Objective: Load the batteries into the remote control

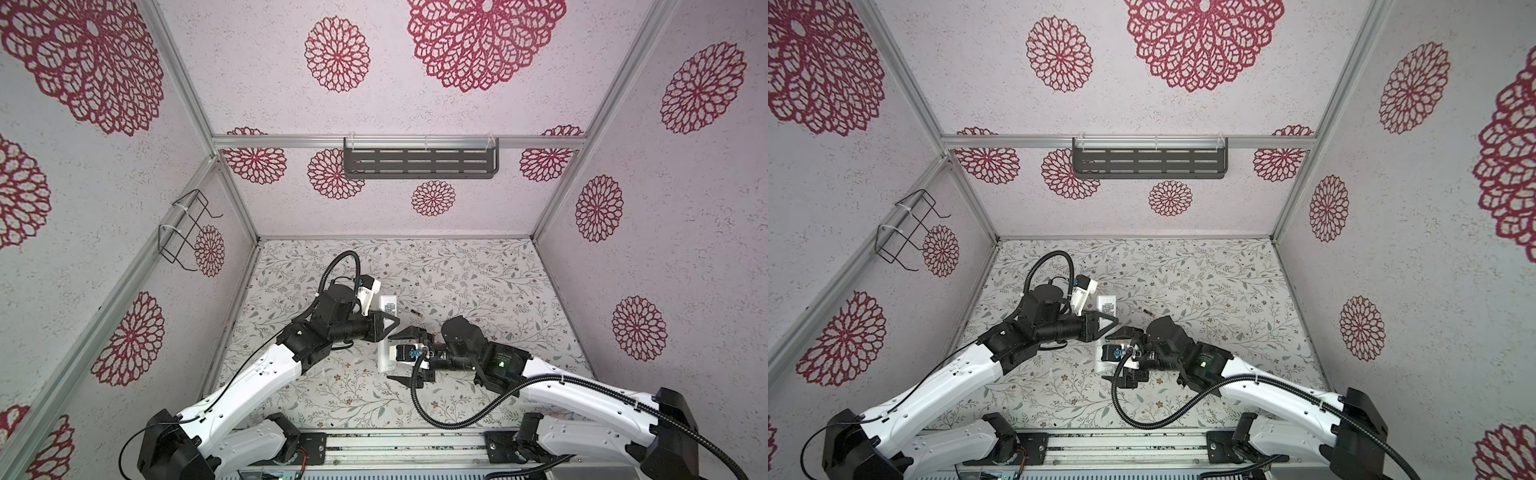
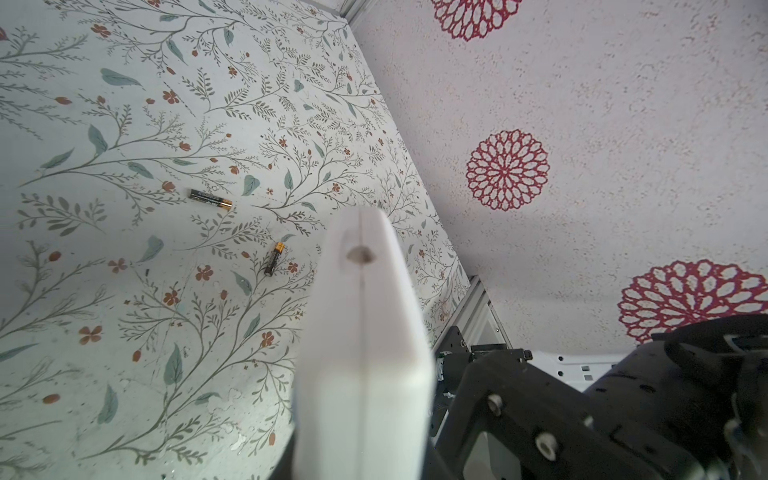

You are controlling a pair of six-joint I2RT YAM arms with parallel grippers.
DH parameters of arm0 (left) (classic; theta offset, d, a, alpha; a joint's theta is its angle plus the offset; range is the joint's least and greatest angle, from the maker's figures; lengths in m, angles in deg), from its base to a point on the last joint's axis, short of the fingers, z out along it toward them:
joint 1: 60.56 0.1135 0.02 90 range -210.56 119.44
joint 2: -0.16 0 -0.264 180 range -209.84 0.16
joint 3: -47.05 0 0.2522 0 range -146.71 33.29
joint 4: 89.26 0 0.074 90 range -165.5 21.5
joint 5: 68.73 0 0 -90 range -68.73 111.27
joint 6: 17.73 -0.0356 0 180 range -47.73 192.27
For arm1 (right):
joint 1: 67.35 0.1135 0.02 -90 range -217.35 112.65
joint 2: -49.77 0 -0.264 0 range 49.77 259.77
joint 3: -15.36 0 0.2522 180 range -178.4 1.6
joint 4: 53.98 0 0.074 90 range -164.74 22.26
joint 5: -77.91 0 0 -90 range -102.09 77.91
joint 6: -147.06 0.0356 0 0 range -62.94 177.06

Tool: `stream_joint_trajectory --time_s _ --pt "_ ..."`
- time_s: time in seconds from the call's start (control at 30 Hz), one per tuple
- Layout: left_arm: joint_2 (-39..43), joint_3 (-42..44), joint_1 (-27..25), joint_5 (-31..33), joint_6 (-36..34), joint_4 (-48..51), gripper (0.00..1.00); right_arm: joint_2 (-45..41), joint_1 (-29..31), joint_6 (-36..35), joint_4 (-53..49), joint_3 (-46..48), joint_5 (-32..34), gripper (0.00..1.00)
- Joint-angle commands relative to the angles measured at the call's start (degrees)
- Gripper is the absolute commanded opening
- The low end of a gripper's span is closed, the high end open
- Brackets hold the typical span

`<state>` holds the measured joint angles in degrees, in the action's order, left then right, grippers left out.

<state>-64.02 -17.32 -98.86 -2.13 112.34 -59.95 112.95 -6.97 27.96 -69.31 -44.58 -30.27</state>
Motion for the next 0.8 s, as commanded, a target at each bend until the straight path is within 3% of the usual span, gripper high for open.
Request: stream_joint_trajectory --time_s 0.0,0.77 --pt "1.8 -0.3 -0.3 -2.4 -0.1 -4.0 0.02 1.1 -0.1 -0.1 -4.8 -1.6 -2.8 0.86" --pt "1.0 0.3 -0.3 -1.7 -0.1 -4.0 0.02 1.9 0.6 -0.3 -13.5 -5.3 -12.0 0.77"
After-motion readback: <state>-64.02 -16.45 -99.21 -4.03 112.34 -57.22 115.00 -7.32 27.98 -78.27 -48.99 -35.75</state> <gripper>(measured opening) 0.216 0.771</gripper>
